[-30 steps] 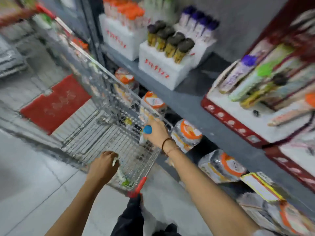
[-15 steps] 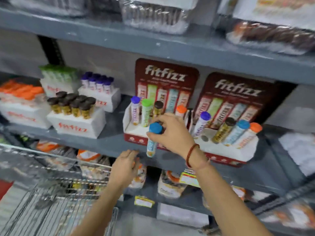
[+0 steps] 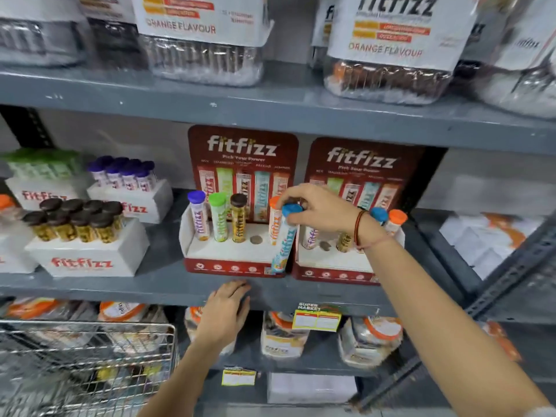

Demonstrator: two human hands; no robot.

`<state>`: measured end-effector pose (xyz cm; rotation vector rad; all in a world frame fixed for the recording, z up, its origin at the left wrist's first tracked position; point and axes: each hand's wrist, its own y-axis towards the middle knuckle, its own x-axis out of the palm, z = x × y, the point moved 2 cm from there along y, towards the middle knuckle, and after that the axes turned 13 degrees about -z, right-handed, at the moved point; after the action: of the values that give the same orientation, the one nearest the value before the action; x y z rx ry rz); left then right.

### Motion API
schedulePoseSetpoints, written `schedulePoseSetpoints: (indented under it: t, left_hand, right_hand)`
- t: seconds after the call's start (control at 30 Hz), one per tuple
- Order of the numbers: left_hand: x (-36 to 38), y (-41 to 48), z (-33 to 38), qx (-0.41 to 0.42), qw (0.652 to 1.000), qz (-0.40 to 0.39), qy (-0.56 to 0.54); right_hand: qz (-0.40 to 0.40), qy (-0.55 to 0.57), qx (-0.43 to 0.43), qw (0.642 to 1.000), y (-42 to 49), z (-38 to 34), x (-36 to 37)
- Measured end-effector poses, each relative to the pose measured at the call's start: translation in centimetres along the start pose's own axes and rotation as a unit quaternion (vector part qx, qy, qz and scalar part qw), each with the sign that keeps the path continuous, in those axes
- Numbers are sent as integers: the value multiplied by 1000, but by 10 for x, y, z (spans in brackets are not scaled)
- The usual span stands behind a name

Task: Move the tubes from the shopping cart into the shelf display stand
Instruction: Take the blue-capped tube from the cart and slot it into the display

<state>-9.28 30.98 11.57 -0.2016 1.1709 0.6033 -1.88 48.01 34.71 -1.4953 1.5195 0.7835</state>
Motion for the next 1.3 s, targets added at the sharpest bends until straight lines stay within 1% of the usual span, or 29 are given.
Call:
schedulePoseSetpoints:
  t: [0.1, 0.2, 0.37, 0.47, 0.6, 0.77, 0.93, 1.13, 1.3]
  left_hand:
    - [3, -4, -4, 24, 1000, 1, -1]
    - [6, -8, -5, 41, 999, 1, 27]
    - [8, -10, -7, 40, 999, -10, 24]
    - [8, -11, -9, 43, 999, -18, 22]
    - [8, -11, -9, 42, 999, -18, 19]
    - [9, -12, -10, 43, 999, -14, 14]
    - [9, -14, -13, 48, 999, -12, 20]
    - [10, -14, -12, 42, 999, -7, 27]
    - [11, -14, -13, 40, 999, -10, 26]
  right_hand:
    - [-2, -15, 0, 1000, 5, -2, -6]
    - [11, -21, 5, 1000, 12, -3, -12]
    - [5, -66, 31, 997, 33, -5, -15]
    - [-3, -61, 36, 997, 49, -6, -10]
    - [5, -53, 44, 998, 70, -5, 1]
    - [14, -68, 59, 996, 89, -1, 14]
    - [23, -97, 64, 993, 95, -2, 13]
    - [-8, -117, 60, 991, 97, -4, 8]
    - [-3, -123, 45, 991, 96, -8, 12]
